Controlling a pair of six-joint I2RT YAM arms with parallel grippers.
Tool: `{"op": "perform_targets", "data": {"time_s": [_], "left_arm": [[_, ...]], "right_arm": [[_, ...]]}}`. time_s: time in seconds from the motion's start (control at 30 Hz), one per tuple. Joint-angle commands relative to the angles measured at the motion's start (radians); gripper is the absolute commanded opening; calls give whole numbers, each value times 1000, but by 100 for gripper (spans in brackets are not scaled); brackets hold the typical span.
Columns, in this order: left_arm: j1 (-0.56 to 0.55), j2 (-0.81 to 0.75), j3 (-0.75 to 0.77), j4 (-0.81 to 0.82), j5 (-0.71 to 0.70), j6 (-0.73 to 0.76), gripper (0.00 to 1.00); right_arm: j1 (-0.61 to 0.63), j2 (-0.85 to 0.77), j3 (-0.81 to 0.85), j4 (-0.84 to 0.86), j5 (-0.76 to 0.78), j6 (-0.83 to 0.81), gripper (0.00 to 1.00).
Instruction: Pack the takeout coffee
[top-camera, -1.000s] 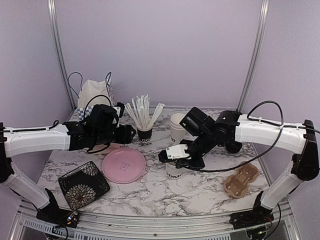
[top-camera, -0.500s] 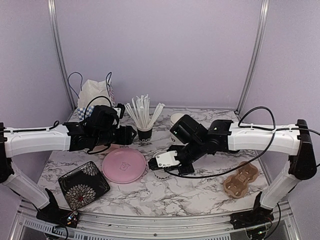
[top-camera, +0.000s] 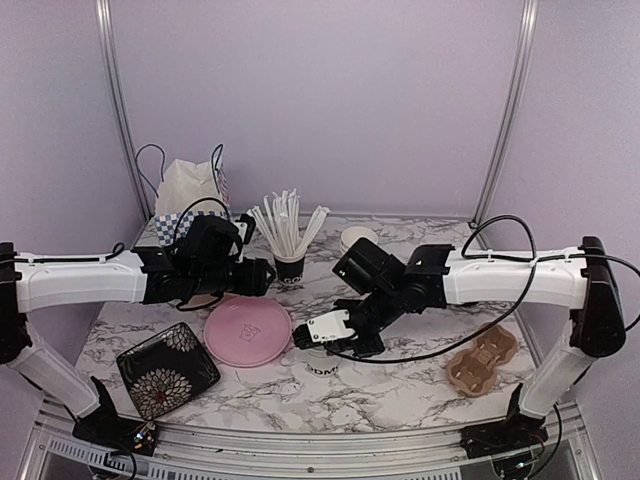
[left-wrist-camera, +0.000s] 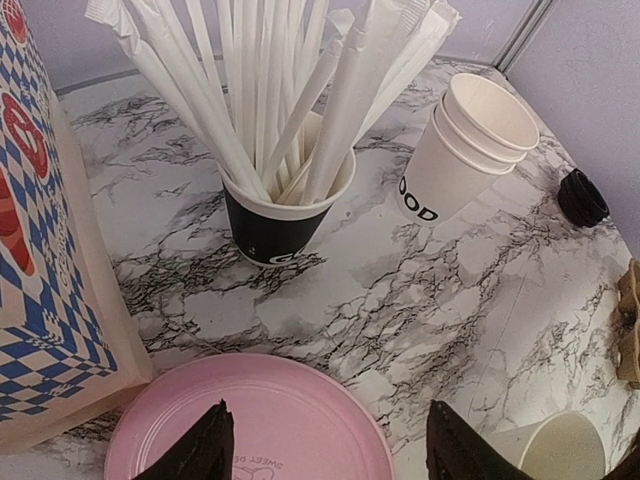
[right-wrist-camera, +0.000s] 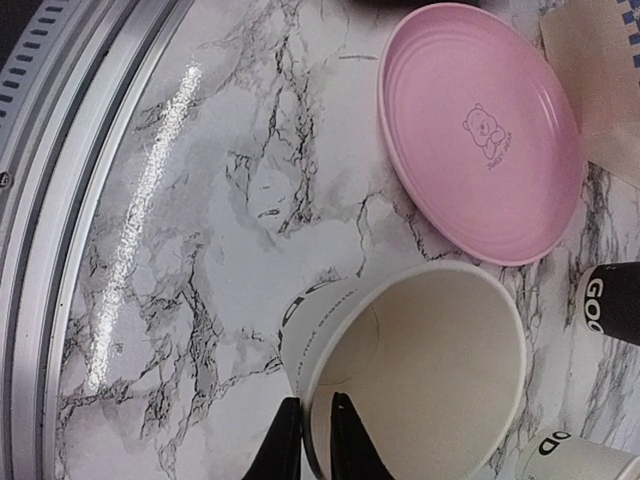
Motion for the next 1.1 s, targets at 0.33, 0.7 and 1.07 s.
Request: {"op": "perform_targets", "data": {"time_s": [0.33,0.7,1.07], "left_arm": [[-1,-5,44,-8,51,90,67],[-2,1,40,-6,108,106,66],[-7,18,57,22,165,88,66]], "right_arm": [[-63,-158,74,-124,-111,19,35],[-646,-241,-67,-48,-2,234,51],[-912,-119,-67,-17,155,344,47]]}}
